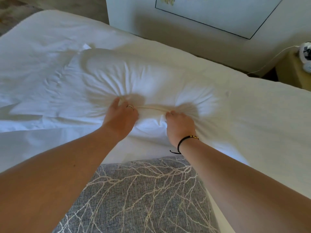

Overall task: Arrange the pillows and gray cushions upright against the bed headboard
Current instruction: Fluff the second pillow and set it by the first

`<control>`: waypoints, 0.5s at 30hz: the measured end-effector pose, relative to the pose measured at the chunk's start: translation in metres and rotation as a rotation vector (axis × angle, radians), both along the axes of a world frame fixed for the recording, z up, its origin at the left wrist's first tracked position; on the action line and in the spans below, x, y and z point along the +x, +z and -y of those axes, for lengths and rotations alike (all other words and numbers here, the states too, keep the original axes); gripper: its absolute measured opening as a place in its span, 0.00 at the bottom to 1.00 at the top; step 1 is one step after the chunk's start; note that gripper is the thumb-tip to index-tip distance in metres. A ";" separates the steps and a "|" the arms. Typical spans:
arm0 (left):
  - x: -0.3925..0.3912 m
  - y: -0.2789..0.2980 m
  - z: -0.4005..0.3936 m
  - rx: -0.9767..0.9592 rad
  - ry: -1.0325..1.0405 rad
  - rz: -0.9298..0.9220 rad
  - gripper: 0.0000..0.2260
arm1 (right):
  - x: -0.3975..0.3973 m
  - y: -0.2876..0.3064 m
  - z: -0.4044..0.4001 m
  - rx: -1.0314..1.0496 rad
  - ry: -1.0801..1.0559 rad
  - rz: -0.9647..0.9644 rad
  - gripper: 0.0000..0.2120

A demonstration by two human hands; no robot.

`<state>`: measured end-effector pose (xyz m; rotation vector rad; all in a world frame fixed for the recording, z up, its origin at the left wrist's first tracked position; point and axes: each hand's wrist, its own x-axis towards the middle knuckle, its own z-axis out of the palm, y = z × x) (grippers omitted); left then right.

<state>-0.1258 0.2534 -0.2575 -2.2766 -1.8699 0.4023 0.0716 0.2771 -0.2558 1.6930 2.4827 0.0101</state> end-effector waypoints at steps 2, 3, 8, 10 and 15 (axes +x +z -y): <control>0.004 0.012 0.008 0.000 0.028 0.065 0.14 | 0.002 0.010 0.003 -0.055 -0.039 -0.010 0.15; 0.006 0.019 0.013 0.005 0.038 0.095 0.15 | 0.005 0.015 0.006 -0.080 -0.054 -0.017 0.14; 0.018 0.070 0.032 0.047 0.065 0.198 0.14 | 0.037 0.060 0.026 -0.106 -0.114 -0.079 0.07; 0.031 0.097 0.036 0.080 0.047 0.197 0.13 | 0.060 0.086 0.032 -0.090 -0.148 -0.159 0.07; 0.087 0.166 0.056 0.137 -0.034 0.245 0.14 | 0.142 0.160 0.075 0.041 -0.172 -0.300 0.06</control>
